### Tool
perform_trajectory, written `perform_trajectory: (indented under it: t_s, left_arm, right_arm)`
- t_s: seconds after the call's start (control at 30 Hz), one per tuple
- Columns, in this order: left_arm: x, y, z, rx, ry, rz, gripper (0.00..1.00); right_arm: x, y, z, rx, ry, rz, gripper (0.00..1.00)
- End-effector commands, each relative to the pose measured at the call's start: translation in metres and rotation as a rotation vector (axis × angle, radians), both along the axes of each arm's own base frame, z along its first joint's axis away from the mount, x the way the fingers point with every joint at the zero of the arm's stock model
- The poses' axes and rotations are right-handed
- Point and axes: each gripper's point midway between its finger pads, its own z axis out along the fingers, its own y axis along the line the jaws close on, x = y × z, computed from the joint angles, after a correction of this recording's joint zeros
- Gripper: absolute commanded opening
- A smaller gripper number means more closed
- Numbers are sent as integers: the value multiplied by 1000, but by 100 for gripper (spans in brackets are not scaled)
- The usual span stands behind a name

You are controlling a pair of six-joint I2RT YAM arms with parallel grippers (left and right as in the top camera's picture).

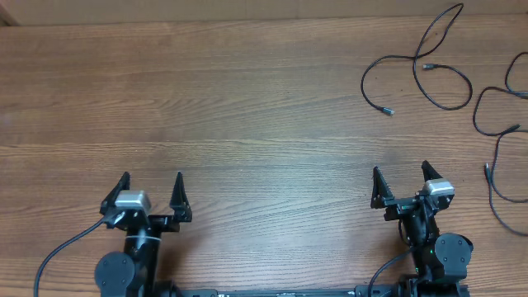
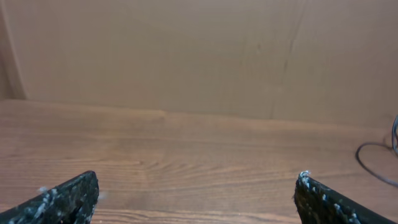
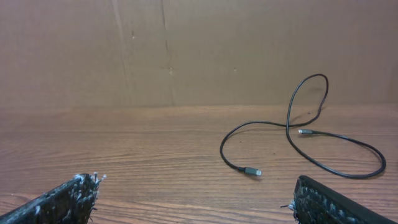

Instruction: Untangle cables

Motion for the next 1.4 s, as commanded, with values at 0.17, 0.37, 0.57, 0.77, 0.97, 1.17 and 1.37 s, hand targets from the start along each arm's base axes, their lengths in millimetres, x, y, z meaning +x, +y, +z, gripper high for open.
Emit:
perform_trajectory:
  t_s: [0.17, 0.37, 0.57, 0.77, 0.97, 1.17, 1.37]
  left_arm:
    - [15, -4, -43, 39, 11, -30, 100]
    - [20, -1, -70, 39, 54, -15, 100]
    - [21, 15, -73, 50, 64, 77, 100]
    - [21, 14, -73, 49, 64, 73, 100]
    - [21, 9, -73, 66, 61, 45, 100]
    - [21, 9, -73, 70, 60, 45, 99]
    - [21, 12, -73, 71, 61, 60, 100]
  right_arm:
    - [0, -1, -2, 3, -3, -3, 100]
    - [0, -1, -2, 3, -4, -3, 100]
    - [0, -1, -2, 3, -3, -3, 100]
    - [0, -1, -2, 3, -4, -3, 100]
    - [0, -1, -2, 3, -3, -3, 100]
    - [0, -1, -2, 3, -3, -3, 100]
    - [0, -1, -2, 2, -4, -3, 100]
